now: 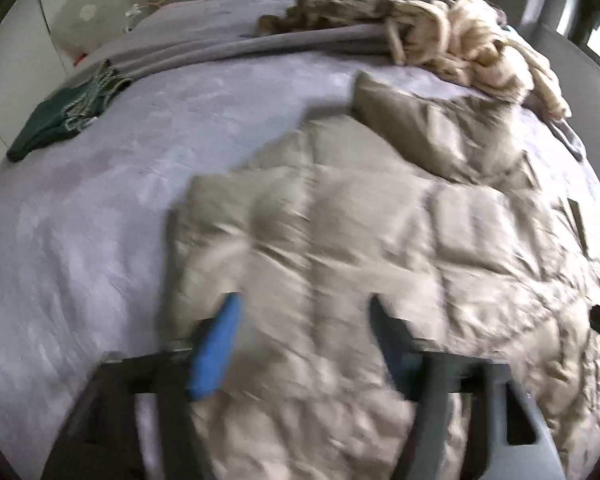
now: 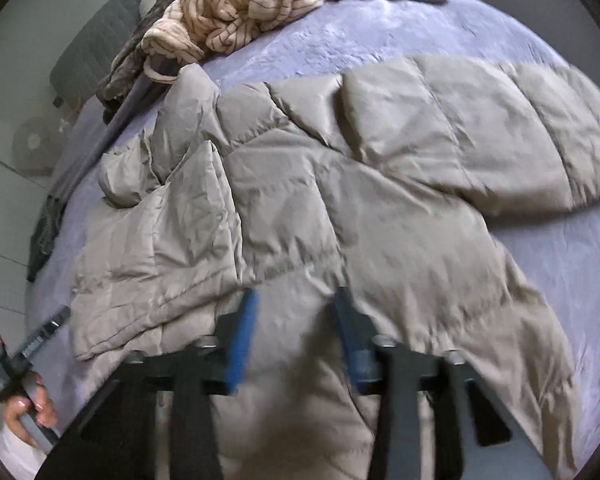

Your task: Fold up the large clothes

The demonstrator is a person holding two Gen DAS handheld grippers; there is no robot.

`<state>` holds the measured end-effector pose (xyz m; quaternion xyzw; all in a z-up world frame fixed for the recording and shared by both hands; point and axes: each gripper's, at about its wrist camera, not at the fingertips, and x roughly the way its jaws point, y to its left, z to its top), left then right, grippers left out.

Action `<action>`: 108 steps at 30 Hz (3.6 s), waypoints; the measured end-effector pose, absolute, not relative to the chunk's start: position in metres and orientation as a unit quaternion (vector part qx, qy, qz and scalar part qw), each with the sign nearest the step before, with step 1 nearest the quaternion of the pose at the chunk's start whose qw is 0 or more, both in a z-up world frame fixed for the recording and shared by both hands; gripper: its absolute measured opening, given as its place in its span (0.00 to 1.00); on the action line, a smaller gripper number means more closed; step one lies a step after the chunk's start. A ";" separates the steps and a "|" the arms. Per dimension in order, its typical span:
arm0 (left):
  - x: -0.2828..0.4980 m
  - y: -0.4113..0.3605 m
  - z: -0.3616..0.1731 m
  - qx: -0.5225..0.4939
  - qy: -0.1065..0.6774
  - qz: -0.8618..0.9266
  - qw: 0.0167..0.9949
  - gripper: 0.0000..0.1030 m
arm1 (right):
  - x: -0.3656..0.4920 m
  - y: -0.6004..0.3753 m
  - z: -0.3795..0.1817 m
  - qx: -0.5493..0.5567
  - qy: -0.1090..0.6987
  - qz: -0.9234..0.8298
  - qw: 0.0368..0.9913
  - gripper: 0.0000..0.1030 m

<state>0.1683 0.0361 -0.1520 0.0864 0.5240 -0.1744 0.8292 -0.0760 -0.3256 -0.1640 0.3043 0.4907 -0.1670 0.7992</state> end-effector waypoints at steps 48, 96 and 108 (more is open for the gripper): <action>0.051 -0.196 -0.163 0.145 0.579 -0.264 0.757 1.00 | -0.240 -0.643 -0.185 0.627 0.208 -0.265 0.703 1.00; 0.146 0.013 -0.169 0.016 0.566 -0.086 0.820 1.00 | 0.072 -0.267 -0.205 0.170 0.540 0.027 0.824 0.07; 0.174 0.015 -0.160 -0.012 0.550 -0.102 0.829 1.00 | 0.015 -0.362 -0.161 0.371 0.465 -0.023 0.804 0.71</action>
